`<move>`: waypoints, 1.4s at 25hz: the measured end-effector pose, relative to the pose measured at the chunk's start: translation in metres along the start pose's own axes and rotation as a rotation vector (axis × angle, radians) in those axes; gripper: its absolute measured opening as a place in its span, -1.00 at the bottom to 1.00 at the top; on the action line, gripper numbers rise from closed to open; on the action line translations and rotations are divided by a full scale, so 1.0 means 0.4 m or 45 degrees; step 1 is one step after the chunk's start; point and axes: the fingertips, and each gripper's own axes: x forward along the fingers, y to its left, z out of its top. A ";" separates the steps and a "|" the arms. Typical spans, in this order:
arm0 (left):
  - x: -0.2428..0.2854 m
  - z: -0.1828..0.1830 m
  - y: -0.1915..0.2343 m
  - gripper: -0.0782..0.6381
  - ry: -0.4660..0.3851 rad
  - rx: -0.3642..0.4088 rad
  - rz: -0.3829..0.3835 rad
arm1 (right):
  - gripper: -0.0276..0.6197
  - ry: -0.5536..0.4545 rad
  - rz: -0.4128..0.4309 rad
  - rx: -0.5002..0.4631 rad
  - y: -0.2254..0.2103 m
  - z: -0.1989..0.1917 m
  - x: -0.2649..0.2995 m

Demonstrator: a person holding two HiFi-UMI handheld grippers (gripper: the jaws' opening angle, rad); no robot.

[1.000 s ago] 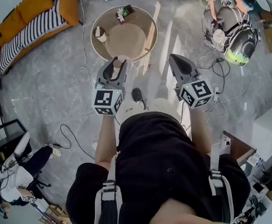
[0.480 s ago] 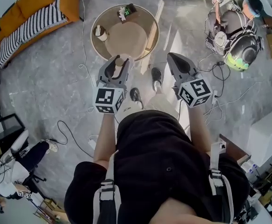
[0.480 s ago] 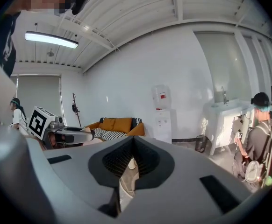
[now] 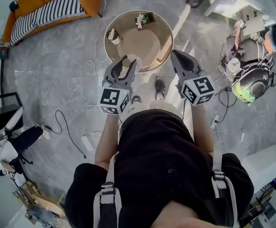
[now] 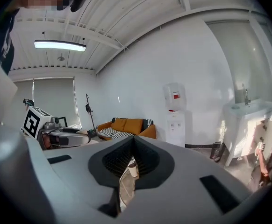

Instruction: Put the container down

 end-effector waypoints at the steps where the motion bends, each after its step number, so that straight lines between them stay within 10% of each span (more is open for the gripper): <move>1: 0.013 0.007 -0.003 -0.38 -0.012 0.006 0.024 | -0.90 0.004 0.029 -0.003 -0.016 0.005 0.013; 22: 0.134 -0.061 0.037 -0.38 -0.011 -0.091 0.459 | -0.90 0.229 0.437 -0.016 -0.129 -0.068 0.208; 35: 0.207 -0.203 0.182 -0.38 0.074 -0.080 0.345 | -0.90 0.376 0.414 -0.116 -0.112 -0.202 0.349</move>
